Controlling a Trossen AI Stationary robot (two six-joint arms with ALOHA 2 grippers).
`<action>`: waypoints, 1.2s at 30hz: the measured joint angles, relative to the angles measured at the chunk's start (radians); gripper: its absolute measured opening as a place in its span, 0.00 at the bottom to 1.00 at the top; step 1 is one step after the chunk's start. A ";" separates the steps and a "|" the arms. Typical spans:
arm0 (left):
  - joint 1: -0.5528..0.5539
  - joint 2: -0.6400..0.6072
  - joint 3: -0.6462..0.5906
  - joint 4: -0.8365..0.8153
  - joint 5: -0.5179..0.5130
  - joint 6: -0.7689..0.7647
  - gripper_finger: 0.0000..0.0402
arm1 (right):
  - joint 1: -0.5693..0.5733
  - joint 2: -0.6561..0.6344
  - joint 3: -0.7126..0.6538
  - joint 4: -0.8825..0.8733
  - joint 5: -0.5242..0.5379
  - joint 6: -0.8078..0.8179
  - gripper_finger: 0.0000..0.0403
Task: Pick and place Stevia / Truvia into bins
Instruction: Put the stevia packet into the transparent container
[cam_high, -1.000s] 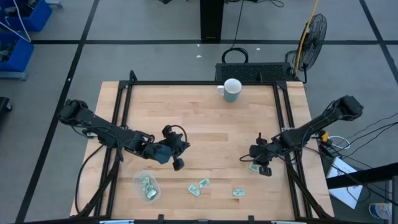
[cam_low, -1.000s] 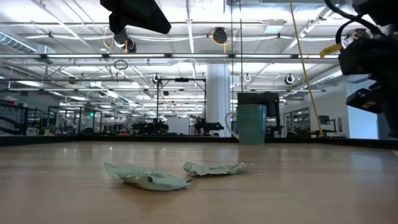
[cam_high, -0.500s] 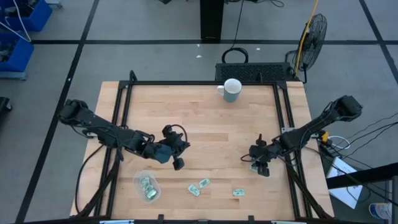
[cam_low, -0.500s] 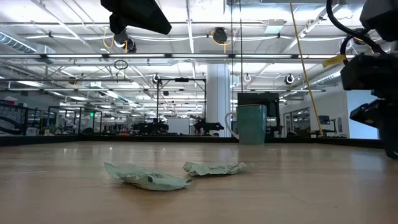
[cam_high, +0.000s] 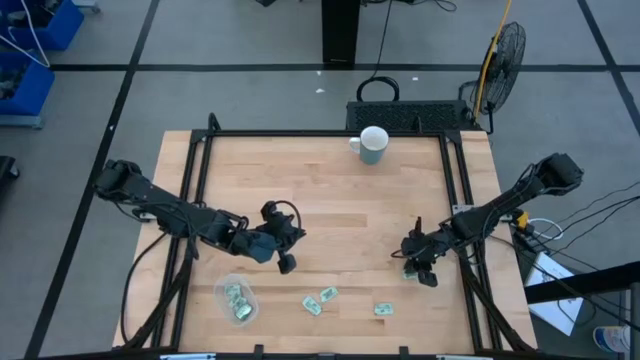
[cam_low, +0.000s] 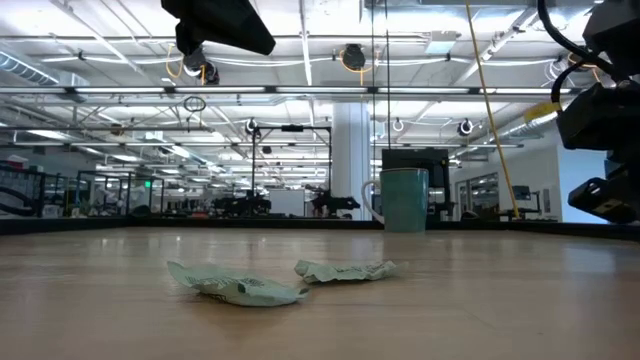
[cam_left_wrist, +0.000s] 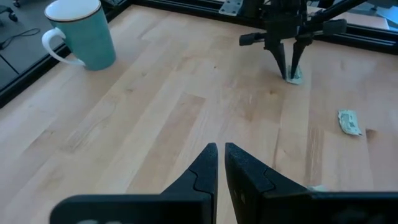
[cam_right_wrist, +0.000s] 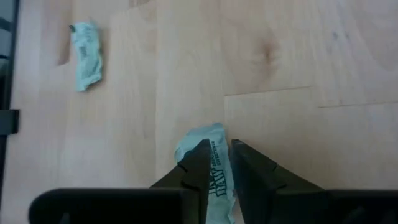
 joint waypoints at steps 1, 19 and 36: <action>0.000 0.000 0.000 0.000 0.000 0.000 0.09 | 0.000 0.000 -0.009 0.022 -0.014 -0.002 0.12; 0.000 0.000 0.000 0.000 0.000 -0.022 0.09 | 0.087 0.002 -0.022 0.125 -0.166 -0.120 0.28; 0.000 0.000 0.000 0.000 -0.001 -0.020 0.09 | 0.252 -0.002 -0.155 0.241 0.073 -0.323 0.22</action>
